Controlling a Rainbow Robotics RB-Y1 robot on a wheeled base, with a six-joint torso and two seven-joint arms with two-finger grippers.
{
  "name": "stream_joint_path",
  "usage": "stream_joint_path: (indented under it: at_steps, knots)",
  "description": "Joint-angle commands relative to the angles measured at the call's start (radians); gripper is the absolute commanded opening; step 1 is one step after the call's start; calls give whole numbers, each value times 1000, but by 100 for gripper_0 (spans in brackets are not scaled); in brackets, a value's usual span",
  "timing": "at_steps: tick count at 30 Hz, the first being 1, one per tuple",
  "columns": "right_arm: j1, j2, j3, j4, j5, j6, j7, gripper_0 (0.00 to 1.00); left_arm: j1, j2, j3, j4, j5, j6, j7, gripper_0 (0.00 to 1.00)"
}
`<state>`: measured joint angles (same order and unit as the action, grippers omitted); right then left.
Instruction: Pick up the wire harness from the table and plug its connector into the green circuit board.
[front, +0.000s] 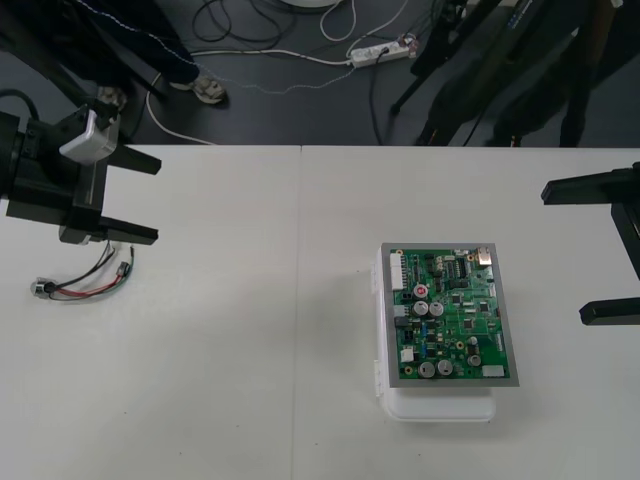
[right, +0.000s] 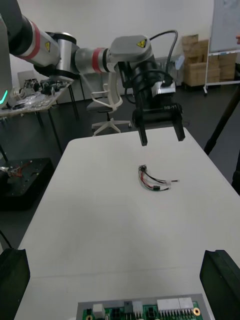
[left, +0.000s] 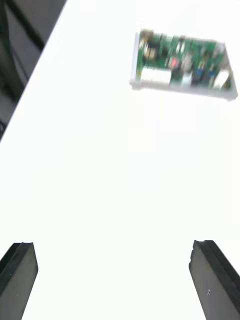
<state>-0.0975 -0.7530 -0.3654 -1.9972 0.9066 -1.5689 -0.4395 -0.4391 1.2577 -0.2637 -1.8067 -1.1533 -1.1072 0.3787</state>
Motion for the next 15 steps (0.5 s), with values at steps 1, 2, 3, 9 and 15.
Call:
stream_joint_path:
  at_steps: [1,2,3,9,15]
  knots:
    - [13,47,-32,-40,-26,30,-1,100,5,112,-39,23,-80,-31,43,89]
    - [13,60,-33,-49,-26,40,-1,100,5,124,-45,24,-109,-31,43,89]
    - [13,66,-35,-54,-28,44,-1,100,5,129,-48,26,-123,-30,43,90]
    - [13,104,-40,-101,-28,89,-7,100,5,161,-100,53,-227,-31,48,90]
    - [13,123,-40,-112,-28,84,13,100,2,155,-155,105,-336,-30,46,90]
